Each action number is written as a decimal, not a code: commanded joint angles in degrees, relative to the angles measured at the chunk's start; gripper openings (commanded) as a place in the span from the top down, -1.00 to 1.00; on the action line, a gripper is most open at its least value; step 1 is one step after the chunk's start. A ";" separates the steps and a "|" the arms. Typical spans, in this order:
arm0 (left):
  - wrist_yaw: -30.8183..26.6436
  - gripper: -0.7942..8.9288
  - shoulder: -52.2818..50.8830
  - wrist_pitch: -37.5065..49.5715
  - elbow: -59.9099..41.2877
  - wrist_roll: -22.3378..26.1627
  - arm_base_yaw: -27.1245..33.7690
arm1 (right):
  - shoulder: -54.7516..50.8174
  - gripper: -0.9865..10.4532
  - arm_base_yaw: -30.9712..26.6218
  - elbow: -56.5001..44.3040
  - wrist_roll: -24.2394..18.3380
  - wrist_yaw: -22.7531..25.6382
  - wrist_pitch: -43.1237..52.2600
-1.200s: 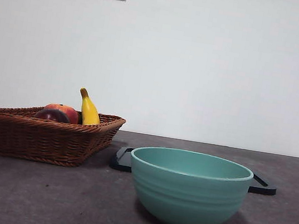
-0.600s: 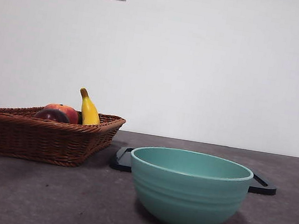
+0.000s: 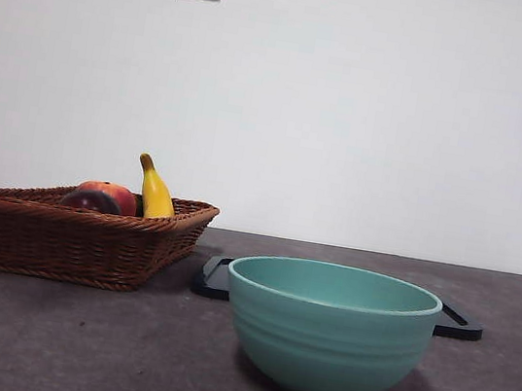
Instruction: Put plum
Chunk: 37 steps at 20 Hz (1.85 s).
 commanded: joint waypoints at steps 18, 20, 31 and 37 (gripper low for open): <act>-18.34 -0.02 39.23 14.34 11.32 6.67 -8.09 | 0.35 0.18 0.24 1.20 1.11 -0.26 0.39; -18.38 -0.02 41.00 15.80 11.32 8.02 -8.07 | 0.35 0.18 0.24 1.20 1.14 -0.26 0.39; -18.40 -0.01 48.52 19.08 11.32 8.90 -8.07 | 0.35 0.18 0.24 1.20 2.23 -0.26 0.39; -18.38 0.27 47.19 18.58 11.34 8.61 -8.07 | 0.35 0.18 0.24 1.20 2.23 -0.24 0.39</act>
